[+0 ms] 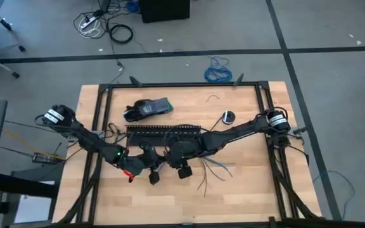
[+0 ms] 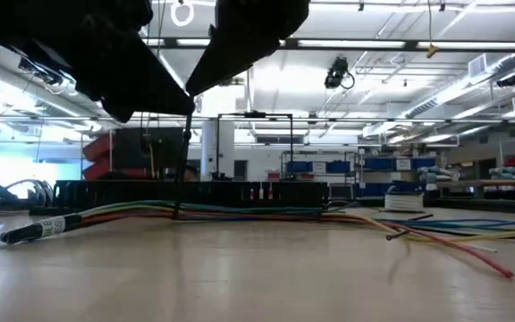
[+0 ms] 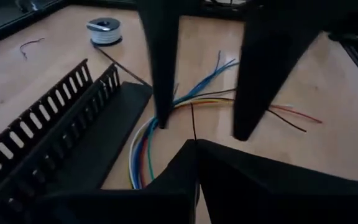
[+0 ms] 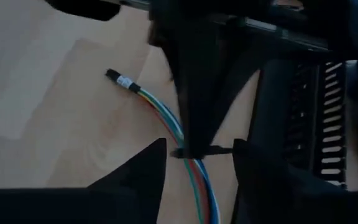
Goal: Ziptie cables
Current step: Wrap the black zip tie on the cables
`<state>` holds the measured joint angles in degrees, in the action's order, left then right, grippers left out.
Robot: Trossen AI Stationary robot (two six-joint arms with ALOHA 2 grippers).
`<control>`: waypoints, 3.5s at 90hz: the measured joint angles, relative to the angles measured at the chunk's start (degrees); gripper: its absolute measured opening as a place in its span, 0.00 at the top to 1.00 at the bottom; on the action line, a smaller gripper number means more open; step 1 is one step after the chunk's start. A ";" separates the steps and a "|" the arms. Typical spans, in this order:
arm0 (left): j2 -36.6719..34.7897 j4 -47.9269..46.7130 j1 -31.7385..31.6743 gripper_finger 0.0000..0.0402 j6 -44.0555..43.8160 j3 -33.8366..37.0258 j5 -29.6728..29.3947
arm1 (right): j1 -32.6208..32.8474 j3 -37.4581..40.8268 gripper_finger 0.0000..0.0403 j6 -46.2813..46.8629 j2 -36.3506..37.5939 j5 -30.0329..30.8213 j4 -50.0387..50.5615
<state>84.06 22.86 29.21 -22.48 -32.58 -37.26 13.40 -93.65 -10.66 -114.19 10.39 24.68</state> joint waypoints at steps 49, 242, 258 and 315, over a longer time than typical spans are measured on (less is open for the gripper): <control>-0.01 0.05 0.00 1.00 0.90 0.00 0.02 | -0.56 0.00 0.80 -0.13 0.00 -0.33 -0.58; 8.55 3.34 -1.27 0.99 4.11 -0.09 0.83 | -0.58 0.07 1.00 -1.84 2.15 1.52 0.04; 9.86 3.99 -1.68 1.00 3.96 -0.15 -0.54 | -0.58 0.12 1.00 -2.13 3.01 3.62 1.40; 9.97 3.87 -1.79 1.00 3.80 -0.03 -1.85 | -0.69 0.15 1.00 -3.43 4.15 10.36 3.95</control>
<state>94.03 26.72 27.42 -18.68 -32.61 -39.10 12.71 -93.49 -14.08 -110.04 20.76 28.62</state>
